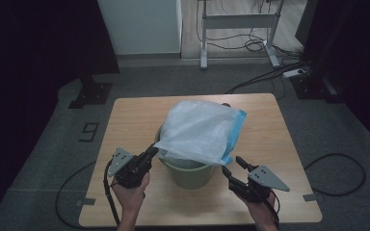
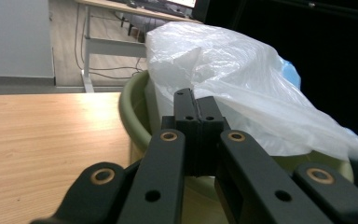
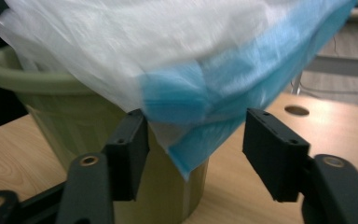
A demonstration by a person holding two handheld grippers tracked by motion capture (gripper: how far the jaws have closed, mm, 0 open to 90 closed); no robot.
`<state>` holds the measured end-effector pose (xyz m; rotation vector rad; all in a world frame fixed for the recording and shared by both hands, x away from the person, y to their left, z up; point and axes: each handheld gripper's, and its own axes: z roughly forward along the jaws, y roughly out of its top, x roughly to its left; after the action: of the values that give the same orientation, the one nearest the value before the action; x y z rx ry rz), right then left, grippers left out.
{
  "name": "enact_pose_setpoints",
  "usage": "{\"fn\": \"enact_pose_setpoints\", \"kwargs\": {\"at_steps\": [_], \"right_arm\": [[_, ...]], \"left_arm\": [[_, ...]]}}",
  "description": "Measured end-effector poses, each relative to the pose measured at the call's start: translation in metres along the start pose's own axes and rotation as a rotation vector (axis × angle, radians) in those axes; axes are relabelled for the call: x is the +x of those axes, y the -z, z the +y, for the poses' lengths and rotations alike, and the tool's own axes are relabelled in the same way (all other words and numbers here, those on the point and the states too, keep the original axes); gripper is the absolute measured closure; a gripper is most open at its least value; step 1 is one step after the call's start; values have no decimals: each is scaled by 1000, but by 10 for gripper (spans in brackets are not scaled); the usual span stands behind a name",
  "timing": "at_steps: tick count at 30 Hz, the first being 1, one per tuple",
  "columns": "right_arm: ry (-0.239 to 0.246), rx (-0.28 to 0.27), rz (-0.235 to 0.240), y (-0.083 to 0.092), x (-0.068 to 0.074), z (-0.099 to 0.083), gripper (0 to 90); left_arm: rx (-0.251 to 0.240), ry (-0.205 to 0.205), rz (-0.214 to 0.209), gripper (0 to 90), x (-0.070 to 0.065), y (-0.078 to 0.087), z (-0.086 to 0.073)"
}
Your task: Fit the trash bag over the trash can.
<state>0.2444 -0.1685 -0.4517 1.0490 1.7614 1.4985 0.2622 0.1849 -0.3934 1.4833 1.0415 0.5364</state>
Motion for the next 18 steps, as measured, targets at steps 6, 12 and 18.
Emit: {"fn": "enact_pose_setpoints", "kwargs": {"at_steps": [6,12,18], "right_arm": [[-36,7,48,-12,6,-8,340],[0,13,-13,-20,8,-13,653],[3,-54,-29,-14,-3,-1,874]], "left_arm": [[-9,23,10,898,6,2,0],[-7,27,8,896,7,3,0],[-16,41,-2,894,13,8,-2]]}}
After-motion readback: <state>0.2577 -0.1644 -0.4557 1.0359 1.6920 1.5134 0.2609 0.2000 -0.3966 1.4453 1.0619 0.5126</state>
